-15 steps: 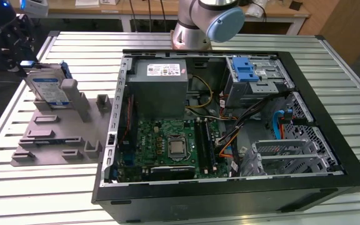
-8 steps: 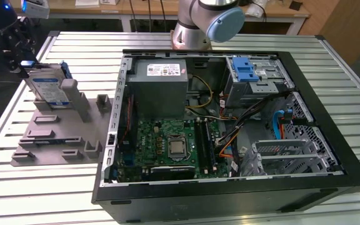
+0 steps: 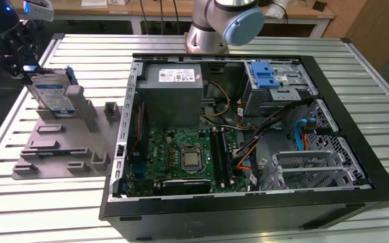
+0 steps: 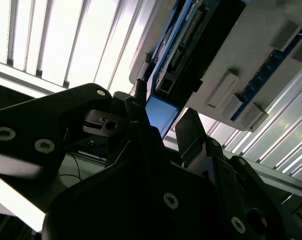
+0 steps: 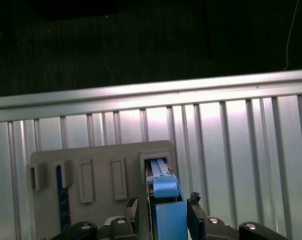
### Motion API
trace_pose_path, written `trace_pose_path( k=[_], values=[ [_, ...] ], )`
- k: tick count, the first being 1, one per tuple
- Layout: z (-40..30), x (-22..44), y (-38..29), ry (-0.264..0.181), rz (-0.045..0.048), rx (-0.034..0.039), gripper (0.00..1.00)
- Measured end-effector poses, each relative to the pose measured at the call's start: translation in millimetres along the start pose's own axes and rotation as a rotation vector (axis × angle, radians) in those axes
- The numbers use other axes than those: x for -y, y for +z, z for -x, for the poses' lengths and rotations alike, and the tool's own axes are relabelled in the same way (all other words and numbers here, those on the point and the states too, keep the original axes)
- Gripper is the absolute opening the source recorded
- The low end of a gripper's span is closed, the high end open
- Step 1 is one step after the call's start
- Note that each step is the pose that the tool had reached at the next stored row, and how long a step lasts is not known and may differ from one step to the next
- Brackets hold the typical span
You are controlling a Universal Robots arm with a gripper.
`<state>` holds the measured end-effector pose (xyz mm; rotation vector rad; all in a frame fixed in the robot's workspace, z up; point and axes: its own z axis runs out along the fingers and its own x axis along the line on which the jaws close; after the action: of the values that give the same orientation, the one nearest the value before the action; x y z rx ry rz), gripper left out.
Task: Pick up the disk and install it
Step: 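Pick up the disk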
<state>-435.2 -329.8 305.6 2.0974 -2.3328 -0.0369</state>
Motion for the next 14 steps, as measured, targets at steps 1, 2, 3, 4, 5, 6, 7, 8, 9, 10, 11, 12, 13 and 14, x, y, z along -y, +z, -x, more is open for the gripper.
trace_pose_path(
  k=[1,2,3,4,5,6,7,8,9,10,11,12,13,14],
  values=[
    [0.0,0.0,0.4,0.0,0.0,0.0,0.51],
    [0.0,0.0,1.0,0.0,-0.0001,0.0001,0.51],
    [0.0,0.0,1.5,0.0,0.0,0.0,0.51],
    [0.0,0.0,1.9,0.0,0.0001,0.0,0.51],
    [0.0,0.1,2.3,0.0,0.0001,-0.0001,0.51],
    [0.2,0.0,2.5,0.0,0.0002,-0.0001,0.51],
    [0.5,0.0,2.8,0.0,0.0,0.0,0.51],
    [0.8,0.0,3.1,0.0,-0.0001,0.0001,0.51],
    [1.0,0.0,3.4,0.0,-0.0001,0.0001,0.51],
    [1.2,-0.1,3.5,0.0,0.0,0.0,0.51],
    [1.3,-0.1,3.7,0.0,0.0001,0.0,0.51],
    [1.4,-0.1,3.9,0.0,0.0002,-0.0001,0.51],
    [1.5,-0.1,4.2,0.0,0.0002,-0.0001,0.51],
    [1.6,-0.1,4.7,0.0,0.0001,-0.0001,0.51]
  ],
)
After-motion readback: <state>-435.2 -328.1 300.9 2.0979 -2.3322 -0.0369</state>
